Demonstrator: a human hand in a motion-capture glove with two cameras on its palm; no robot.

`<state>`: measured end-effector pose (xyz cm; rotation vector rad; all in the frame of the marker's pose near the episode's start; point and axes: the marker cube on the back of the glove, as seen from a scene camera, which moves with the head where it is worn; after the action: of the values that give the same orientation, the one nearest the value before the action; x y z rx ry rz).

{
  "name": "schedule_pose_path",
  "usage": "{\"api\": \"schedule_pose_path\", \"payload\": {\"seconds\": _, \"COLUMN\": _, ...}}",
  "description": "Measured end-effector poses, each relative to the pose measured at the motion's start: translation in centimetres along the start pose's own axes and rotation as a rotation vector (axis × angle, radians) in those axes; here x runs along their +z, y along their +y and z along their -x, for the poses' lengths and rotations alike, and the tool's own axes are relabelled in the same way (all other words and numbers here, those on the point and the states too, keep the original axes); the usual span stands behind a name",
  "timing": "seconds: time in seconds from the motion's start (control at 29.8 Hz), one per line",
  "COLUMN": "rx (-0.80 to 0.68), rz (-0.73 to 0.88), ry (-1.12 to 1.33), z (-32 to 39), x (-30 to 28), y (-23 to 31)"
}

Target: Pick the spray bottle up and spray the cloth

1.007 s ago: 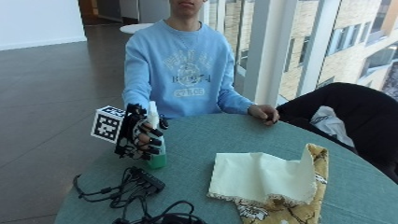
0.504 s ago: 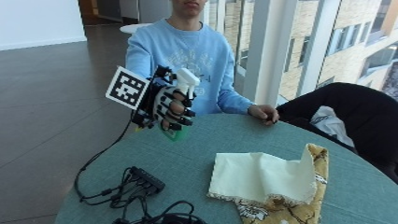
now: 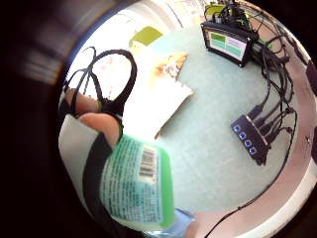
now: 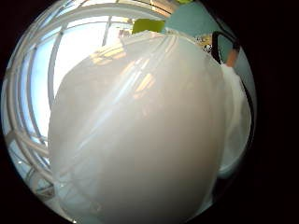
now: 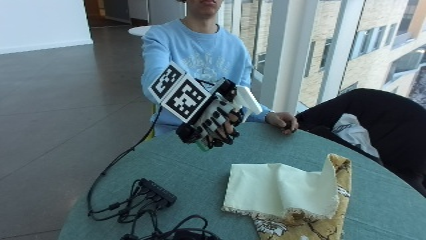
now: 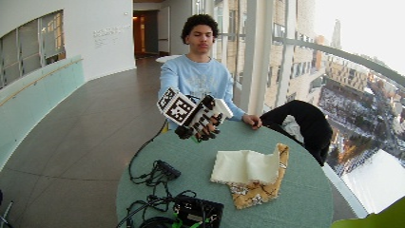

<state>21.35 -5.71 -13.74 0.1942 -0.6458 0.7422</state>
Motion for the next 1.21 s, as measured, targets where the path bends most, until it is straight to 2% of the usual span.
{"api": "schedule_pose_path", "payload": {"seconds": 0.47, "rx": 0.121, "rz": 0.235, "ry": 0.114, "z": 1.5, "x": 4.2, "y": -2.5}}
{"api": "schedule_pose_path", "payload": {"seconds": 0.74, "rx": 0.178, "rz": 0.259, "ry": 0.131, "z": 0.7, "x": 4.5, "y": -2.8}}
{"api": "schedule_pose_path", "payload": {"seconds": 1.21, "rx": 0.19, "rz": 0.278, "ry": 0.136, "z": 0.5, "x": 4.7, "y": -2.6}}
